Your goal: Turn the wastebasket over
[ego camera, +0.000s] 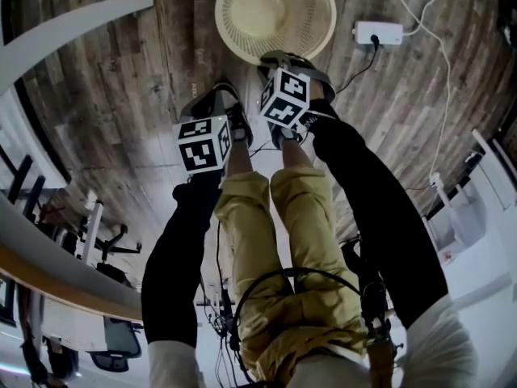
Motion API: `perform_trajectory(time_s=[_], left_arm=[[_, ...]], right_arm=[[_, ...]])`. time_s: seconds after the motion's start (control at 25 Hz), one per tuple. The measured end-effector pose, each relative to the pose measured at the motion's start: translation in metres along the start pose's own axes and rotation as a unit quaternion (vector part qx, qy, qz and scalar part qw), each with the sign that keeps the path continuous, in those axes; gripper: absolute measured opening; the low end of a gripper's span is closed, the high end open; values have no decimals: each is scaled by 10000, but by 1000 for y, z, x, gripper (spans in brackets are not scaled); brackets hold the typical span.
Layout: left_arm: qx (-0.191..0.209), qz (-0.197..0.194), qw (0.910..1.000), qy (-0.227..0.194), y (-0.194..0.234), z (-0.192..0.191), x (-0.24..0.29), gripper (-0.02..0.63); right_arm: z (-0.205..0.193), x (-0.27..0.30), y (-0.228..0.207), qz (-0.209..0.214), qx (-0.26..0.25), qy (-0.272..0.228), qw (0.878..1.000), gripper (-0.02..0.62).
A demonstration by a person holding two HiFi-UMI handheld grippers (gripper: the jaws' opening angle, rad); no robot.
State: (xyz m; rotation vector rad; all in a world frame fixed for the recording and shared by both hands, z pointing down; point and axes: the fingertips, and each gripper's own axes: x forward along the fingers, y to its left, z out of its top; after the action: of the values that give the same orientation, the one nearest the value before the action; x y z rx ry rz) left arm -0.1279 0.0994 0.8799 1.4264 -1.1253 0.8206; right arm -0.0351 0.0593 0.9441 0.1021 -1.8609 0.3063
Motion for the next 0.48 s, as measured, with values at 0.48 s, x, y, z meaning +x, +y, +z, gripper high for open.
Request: perform_trajectory(time_s=[0.48], left_arm=[[-6,428,9988,-229,22,25,-14,0]], right_arm=[[46,-37,-25,1361,2330,-1786,9462,63]])
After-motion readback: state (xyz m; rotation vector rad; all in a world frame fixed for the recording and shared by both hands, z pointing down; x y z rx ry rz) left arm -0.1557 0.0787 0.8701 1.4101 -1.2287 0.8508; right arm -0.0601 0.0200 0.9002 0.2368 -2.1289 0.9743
